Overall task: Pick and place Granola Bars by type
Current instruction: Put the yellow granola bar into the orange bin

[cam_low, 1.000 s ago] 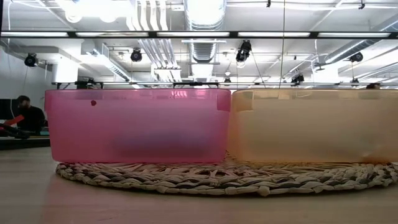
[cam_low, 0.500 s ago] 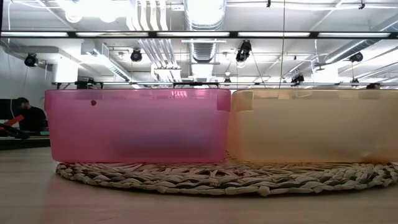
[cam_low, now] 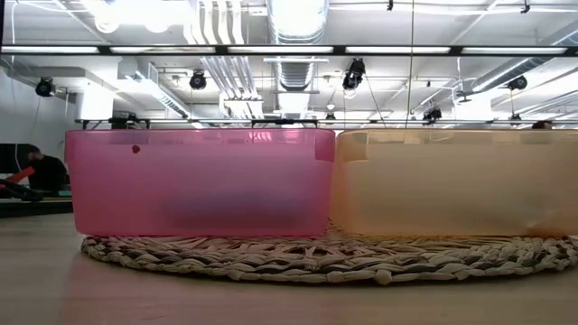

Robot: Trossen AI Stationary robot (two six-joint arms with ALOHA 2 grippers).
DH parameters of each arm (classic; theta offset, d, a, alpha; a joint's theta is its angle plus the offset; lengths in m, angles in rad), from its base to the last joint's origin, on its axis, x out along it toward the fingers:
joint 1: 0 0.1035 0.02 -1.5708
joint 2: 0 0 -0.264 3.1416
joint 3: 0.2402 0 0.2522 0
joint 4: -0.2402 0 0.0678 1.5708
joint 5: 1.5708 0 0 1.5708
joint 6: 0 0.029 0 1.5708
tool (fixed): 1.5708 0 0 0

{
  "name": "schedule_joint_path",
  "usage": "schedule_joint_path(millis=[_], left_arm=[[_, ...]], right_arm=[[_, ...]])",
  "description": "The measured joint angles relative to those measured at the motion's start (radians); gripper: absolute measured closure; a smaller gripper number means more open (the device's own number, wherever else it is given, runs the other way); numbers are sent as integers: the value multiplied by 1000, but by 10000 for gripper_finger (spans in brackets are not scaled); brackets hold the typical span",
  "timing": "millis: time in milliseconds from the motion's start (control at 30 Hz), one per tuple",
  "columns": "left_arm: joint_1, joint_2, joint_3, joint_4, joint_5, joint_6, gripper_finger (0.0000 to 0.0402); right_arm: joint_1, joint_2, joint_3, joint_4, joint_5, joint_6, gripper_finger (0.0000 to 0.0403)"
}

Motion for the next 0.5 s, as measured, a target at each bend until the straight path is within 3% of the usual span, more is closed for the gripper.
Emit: schedule_joint_path(millis=[300,500], left_arm=[[0,0,0,0,0,-7,401],[4,0,0,0,0,-7,401]], right_arm=[[-113,-60,37,-11,151,-101,360],[-217,-140,50,-23,190,-209,360]])
